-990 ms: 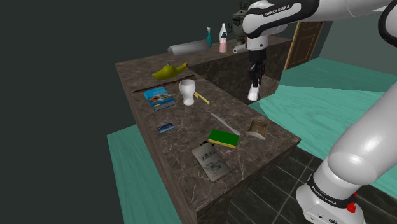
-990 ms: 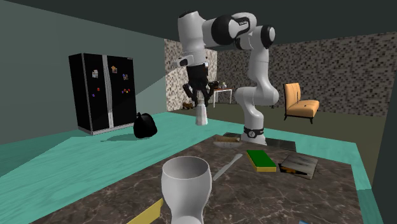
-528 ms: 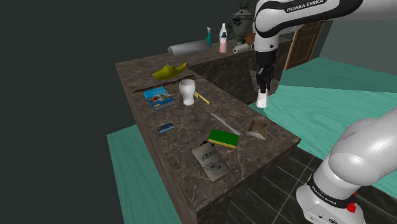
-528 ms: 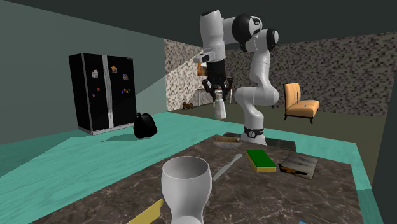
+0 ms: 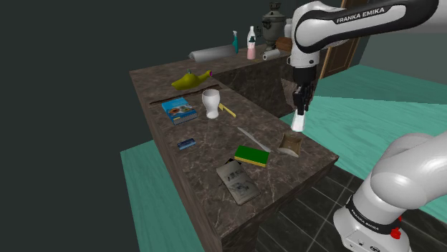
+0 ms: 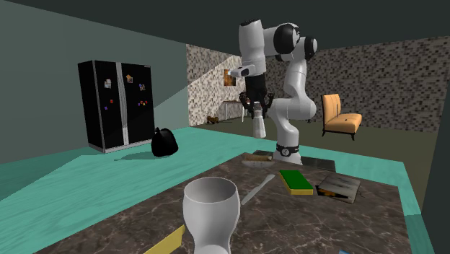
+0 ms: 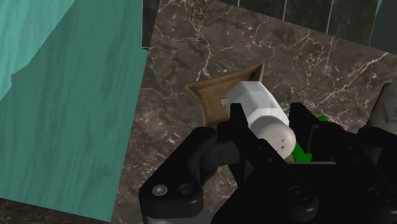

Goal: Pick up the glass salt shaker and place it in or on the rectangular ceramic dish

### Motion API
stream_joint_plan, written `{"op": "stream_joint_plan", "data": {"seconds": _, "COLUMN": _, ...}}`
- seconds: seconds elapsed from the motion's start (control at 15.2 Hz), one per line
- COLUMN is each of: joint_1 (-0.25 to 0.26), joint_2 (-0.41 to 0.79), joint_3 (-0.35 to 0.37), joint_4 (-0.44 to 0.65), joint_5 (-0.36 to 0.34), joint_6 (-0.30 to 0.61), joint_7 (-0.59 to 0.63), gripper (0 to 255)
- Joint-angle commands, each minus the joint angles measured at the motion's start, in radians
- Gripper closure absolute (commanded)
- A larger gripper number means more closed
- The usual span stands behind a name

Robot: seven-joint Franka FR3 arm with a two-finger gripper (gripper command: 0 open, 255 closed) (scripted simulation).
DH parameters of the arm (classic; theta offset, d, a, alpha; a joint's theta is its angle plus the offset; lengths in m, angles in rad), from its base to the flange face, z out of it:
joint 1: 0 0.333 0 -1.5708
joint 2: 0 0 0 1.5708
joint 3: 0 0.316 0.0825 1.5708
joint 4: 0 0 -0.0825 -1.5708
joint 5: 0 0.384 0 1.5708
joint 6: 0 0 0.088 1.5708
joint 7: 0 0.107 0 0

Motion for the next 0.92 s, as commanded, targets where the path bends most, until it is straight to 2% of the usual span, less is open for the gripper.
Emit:
{"op": "stream_joint_plan", "data": {"seconds": 0.0, "joint_1": 0.0, "joint_2": 0.007, "joint_3": -0.001, "joint_4": -0.021, "joint_5": 0.0, "joint_6": 0.028, "joint_7": 0.0, "gripper": 255}}
{"op": "stream_joint_plan", "data": {"seconds": 0.86, "joint_1": -0.001, "joint_2": 0.057, "joint_3": -0.013, "joint_4": -0.16, "joint_5": -0.005, "joint_6": 0.217, "joint_7": -0.003, "gripper": 255}}
